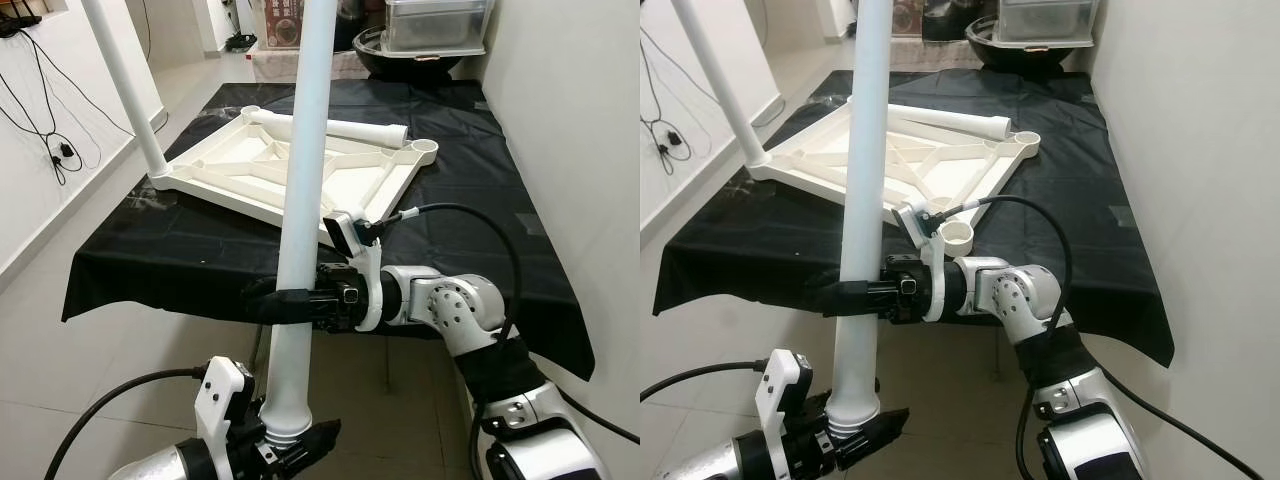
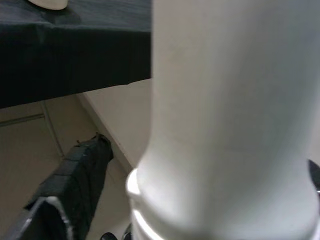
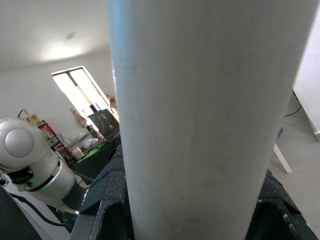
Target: Building children table
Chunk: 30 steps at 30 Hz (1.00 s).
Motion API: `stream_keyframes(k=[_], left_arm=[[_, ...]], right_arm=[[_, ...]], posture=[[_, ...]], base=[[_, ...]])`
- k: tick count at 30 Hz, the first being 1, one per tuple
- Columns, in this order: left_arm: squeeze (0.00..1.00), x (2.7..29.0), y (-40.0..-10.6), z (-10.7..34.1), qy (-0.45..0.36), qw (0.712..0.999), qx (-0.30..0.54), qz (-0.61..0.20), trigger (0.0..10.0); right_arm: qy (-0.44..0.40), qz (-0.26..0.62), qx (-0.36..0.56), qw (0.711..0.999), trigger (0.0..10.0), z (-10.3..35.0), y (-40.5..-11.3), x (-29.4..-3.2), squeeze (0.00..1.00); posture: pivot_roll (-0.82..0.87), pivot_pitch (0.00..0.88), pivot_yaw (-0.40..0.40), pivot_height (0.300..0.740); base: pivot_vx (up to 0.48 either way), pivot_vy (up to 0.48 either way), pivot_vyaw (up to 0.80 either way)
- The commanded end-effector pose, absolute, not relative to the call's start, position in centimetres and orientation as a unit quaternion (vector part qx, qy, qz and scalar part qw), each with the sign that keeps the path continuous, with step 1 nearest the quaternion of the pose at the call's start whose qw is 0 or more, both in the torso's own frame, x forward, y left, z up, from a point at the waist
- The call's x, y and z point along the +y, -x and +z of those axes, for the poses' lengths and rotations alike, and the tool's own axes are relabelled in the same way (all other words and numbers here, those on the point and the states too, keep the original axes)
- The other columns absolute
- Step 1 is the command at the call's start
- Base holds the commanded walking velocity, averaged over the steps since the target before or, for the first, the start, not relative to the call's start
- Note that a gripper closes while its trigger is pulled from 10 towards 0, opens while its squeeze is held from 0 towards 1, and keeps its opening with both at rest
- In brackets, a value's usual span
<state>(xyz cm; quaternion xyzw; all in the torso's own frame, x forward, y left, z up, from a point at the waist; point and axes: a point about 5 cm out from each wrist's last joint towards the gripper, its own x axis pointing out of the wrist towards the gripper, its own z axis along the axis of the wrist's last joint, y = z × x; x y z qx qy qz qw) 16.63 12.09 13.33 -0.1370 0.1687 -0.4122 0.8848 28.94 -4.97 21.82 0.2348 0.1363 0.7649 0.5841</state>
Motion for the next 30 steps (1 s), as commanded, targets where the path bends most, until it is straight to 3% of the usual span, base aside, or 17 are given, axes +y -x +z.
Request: stream_keyframes(k=[1, 5, 6, 8, 9, 11, 12, 14, 15, 19, 21, 22, 25, 26, 30], left_arm=[[1.0, 12.6, -16.6, 12.8, 0.138, 0.888, 0.182, -0.399, 10.0], [1.0, 12.9, -16.7, 12.2, 0.123, 0.898, 0.188, -0.377, 10.0], [0.0, 12.9, -16.4, 12.1, 0.122, 0.898, 0.192, -0.376, 10.0], [0.0, 13.0, -16.1, 11.9, 0.119, 0.902, 0.192, -0.366, 10.0], [0.0, 13.0, -16.1, 11.9, 0.119, 0.902, 0.192, -0.366, 10.0], [0.0, 13.0, -16.2, 11.9, 0.124, 0.911, 0.182, -0.349, 10.0], [0.0, 13.0, -16.2, 11.9, 0.124, 0.911, 0.182, -0.349, 10.0], [0.0, 13.2, -16.8, 12.1, 0.118, 0.927, 0.163, -0.317, 10.0], [0.0, 13.2, -16.8, 12.1, 0.118, 0.927, 0.163, -0.317, 10.0], [0.0, 13.6, -19.0, 13.5, 0.104, 0.963, 0.093, -0.231, 10.0], [0.0, 13.6, -19.3, 13.8, 0.107, 0.966, 0.082, -0.221, 10.0], [0.0, 13.6, -19.9, 14.3, 0.107, 0.971, 0.065, -0.202, 10.0], [0.0, 13.6, -19.9, 14.3, 0.107, 0.971, 0.065, -0.202, 10.0], [0.0, 13.8, -20.9, 15.5, 0.092, 0.983, 0.028, -0.157, 10.0], [0.0, 14.0, -21.8, 17.0, 0.077, 0.992, -0.011, -0.103, 10.0]], right_arm=[[-0.237, 0.778, 0.117, 0.57, 0.0, 22.6, -28.7, -4.8, 0.0], [-0.238, 0.77, 0.102, 0.582, 0.0, 23.3, -29.4, -5.2, 0.0], [-0.238, 0.754, 0.085, 0.607, 0.0, 23.8, -30.3, -5.6, 0.0], [-0.241, 0.703, 0.048, 0.667, 0.0, 24.7, -32.5, -6.6, 0.0], [-0.241, 0.703, 0.048, 0.667, 0.0, 24.7, -32.5, -6.6, 0.0], [-0.247, 0.637, 0.016, 0.73, 0.0, 25.4, -34.6, -7.7, 0.0], [-0.247, 0.637, 0.016, 0.73, 0.0, 25.4, -34.6, -7.7, 0.0], [-0.251, 0.557, -0.021, 0.791, 0.0, 26.1, -36.2, -8.8, 0.0], [-0.251, 0.557, -0.021, 0.791, 0.0, 26.1, -36.2, -8.8, 0.0], [-0.209, 0.421, -0.078, 0.879, 0.0, 26.6, -37.7, -10.4, 0.0], [-0.189, 0.4, -0.088, 0.892, 0.0, 26.6, -37.8, -10.5, 0.0], [-0.157, 0.356, -0.11, 0.915, 0.0, 26.8, -37.9, -10.7, 0.0], [-0.157, 0.356, -0.11, 0.915, 0.0, 26.8, -37.9, -10.7, 0.0], [-0.115, 0.271, -0.154, 0.943, 10.0, 27.3, -37.9, -11.2, 0.0], [-0.074, 0.193, -0.198, 0.958, 10.0, 27.4, -37.3, -11.4, 0.0]], posture=[[0.02, 0.086, 0.042, 0.74], [0.02, 0.085, 0.041, 0.74], [0.02, 0.084, 0.038, 0.74], [0.02, 0.084, 0.038, 0.74], [0.02, 0.084, 0.038, 0.74], [0.02, 0.081, 0.034, 0.74], [0.02, 0.081, 0.034, 0.74], [0.02, 0.079, 0.032, 0.74], [0.02, 0.079, 0.032, 0.74], [0.02, 0.078, 0.031, 0.74], [0.02, 0.078, 0.031, 0.74], [0.02, 0.077, 0.033, 0.74], [0.02, 0.077, 0.033, 0.74], [0.02, 0.072, 0.031, 0.74], [0.02, 0.068, 0.027, 0.74]], base=[[0.0, 0.0, 0.0], [0.0, 0.0, 0.0], [0.0, 0.0, 0.0], [0.0, 0.0, 0.0], [0.0, 0.0, 0.0], [0.0, 0.0, 0.0], [0.0, 0.0, 0.0], [0.0, 0.0, 0.0], [0.0, 0.0, 0.0], [0.0, 0.0, 0.0], [0.0, 0.0, 0.0], [0.0, 0.0, 0.0], [0.0, 0.0, 0.0], [0.0, 0.0, 0.0], [0.0, 0.0, 0.0]])
